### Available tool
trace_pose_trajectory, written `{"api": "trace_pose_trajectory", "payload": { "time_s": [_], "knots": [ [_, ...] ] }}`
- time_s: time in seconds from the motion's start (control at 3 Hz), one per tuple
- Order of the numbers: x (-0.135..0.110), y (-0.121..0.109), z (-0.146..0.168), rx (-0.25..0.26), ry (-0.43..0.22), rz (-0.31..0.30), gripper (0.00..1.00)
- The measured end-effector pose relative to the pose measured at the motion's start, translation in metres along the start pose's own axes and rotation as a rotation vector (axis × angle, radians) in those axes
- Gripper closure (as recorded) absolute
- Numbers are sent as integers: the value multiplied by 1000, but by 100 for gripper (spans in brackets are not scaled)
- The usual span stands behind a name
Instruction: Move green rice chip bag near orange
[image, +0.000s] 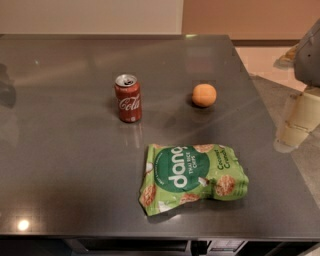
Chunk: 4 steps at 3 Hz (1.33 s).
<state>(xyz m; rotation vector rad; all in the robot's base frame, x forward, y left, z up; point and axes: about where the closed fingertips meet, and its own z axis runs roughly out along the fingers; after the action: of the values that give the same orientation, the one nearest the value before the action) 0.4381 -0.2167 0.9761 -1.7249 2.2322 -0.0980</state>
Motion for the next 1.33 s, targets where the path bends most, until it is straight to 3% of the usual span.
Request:
{"api": "trace_pose_trajectory", "payload": {
  "time_s": [0.67,1.0,1.33],
  "knots": [
    [-5,-1,2,-11,-9,-17,0],
    [-16,5,15,-59,-54,-57,0],
    [-36,25,39,-131,-83,-122,0]
  ]
}}
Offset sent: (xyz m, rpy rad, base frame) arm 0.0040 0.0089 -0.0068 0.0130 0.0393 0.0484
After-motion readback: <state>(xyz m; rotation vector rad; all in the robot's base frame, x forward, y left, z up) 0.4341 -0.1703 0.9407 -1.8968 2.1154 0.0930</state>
